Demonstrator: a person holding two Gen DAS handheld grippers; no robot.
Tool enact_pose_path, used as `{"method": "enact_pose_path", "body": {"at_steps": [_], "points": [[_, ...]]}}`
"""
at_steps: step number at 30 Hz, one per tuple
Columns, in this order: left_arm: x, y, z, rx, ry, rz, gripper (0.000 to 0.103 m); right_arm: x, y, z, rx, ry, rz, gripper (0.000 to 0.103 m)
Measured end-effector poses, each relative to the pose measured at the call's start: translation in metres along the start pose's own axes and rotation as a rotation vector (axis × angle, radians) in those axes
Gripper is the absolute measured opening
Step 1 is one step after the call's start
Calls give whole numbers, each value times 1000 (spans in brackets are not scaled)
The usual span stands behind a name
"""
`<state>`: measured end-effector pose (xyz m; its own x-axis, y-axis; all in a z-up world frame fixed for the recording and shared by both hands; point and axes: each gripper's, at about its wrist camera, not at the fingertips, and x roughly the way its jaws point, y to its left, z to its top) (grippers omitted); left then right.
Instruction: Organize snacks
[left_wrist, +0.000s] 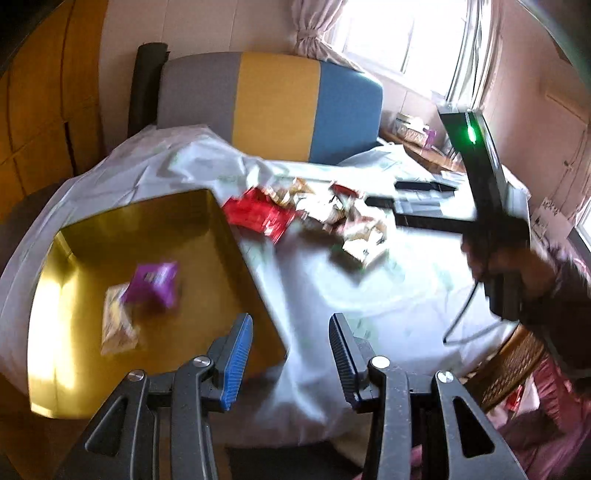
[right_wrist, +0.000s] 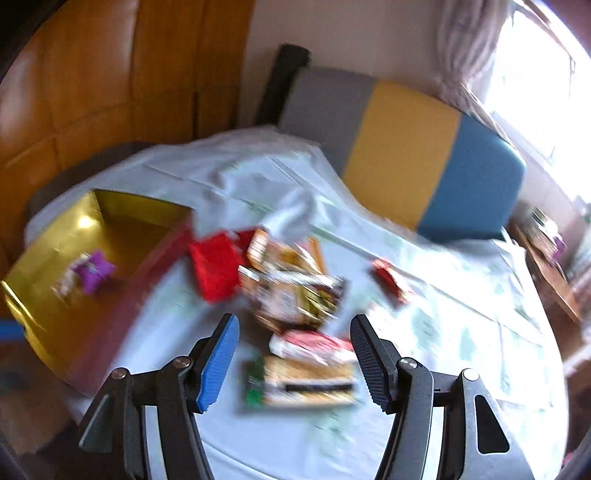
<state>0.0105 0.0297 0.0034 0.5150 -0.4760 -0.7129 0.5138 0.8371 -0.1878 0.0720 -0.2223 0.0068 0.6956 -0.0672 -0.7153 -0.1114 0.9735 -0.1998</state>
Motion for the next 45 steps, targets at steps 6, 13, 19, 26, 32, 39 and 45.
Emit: {"method": "enact_pose_path", "body": {"at_steps": [6,13,19,26,32,39,45], "points": [[47,-12,58,-106,64,-65,44,4,-45,-14,17,37,-71,67],[117,20,112,-529,183,-106,44,11,-83,-24,82,34,-80,68],[162,47,126,-771,275,-22,61,18,-97,-27,188,54,-14,68],[195,56,130,-898,313,138,71,4,-109,-24,268,10,46,75],[214,62,131,-930,315,252,72,-4,-120,-23,335,-12,79,77],[241,64,142,-925,339,296,63,-10,-120,-21,337,-31,91,78],[247,66,139,-886,319,284,34,-10,-121,-21,337,-30,91,78]]}}
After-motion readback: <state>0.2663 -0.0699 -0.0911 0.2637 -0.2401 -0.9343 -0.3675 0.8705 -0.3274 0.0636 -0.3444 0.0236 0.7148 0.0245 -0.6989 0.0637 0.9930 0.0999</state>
